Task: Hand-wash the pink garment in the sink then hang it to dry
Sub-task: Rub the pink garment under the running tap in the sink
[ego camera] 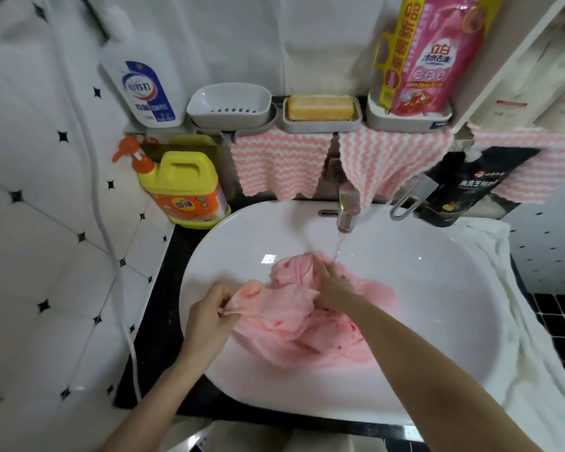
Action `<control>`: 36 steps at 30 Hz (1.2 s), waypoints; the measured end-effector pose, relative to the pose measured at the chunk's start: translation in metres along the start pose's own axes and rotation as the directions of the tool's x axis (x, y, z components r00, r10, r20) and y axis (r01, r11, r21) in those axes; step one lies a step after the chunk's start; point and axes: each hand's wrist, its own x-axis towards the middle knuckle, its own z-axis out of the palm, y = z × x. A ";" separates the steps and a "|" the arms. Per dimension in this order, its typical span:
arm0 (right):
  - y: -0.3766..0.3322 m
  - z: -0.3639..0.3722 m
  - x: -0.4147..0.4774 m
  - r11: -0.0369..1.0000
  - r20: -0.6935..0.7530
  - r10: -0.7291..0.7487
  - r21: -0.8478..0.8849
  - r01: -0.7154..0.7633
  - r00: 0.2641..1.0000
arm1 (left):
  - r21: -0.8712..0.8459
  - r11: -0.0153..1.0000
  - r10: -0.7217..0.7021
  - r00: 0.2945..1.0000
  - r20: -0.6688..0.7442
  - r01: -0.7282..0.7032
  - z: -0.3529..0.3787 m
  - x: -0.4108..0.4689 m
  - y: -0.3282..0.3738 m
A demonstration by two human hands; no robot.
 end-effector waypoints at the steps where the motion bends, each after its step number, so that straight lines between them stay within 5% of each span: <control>1: -0.001 -0.001 -0.001 1.000 0.021 0.017 0.013 -0.018 1.000 | -0.007 1.000 -0.004 1.000 -0.015 0.004 0.001 0.000 0.001; 4: -0.002 -0.022 -0.015 0.997 0.043 -0.001 -0.072 0.004 0.999 | -0.051 0.998 -0.028 0.997 -0.066 0.025 0.002 0.001 0.006; 7: 0.009 -0.043 -0.052 0.996 -0.227 -0.051 -0.084 0.033 0.973 | -0.068 0.996 -0.070 0.985 -0.156 0.060 0.000 0.002 0.007; 9: 0.032 -0.044 -0.077 0.968 -0.503 -0.239 -0.187 0.166 0.831 | -0.102 0.990 -0.116 0.969 -0.220 0.096 -0.003 0.003 0.005; 10: 0.042 -0.042 -0.091 0.939 -0.531 -0.336 -0.248 0.237 0.778 | -0.125 0.987 -0.133 0.962 -0.238 0.106 -0.003 0.004 0.003; 12: 0.064 -0.032 -0.106 0.851 -0.441 -0.518 -0.351 0.390 0.733 | -0.148 0.982 -0.147 0.965 -0.217 0.117 0.000 0.006 0.001; 13: 0.071 -0.025 -0.109 0.845 -0.356 -0.531 -0.287 0.450 0.769 | -0.149 0.982 -0.148 0.970 -0.194 0.120 0.003 0.006 0.002; 15: 0.069 -0.016 -0.113 0.906 -0.200 -0.399 0.062 0.418 0.895 | -0.139 0.984 -0.134 0.979 -0.154 0.113 0.011 0.006 0.004; 17: 0.059 -0.006 -0.104 0.938 -0.111 -0.231 0.238 0.251 0.967 | -0.141 0.984 -0.123 0.984 -0.129 0.104 0.019 0.006 0.007; 22: 0.041 0.039 -0.081 0.919 0.042 -0.300 -0.256 0.301 0.953 | -0.132 0.987 -0.104 0.990 -0.093 0.092 0.028 0.003 0.010; 28: 0.041 0.051 -0.054 0.947 0.059 -0.167 -0.269 0.176 0.984 | -0.157 0.969 -0.198 0.979 -0.046 0.189 0.039 -0.003 0.004; 36: 0.009 0.013 -0.005 0.986 -0.044 -0.040 -0.166 0.032 0.998 | -0.156 0.976 -0.160 0.985 -0.063 0.148 0.042 0.006 0.005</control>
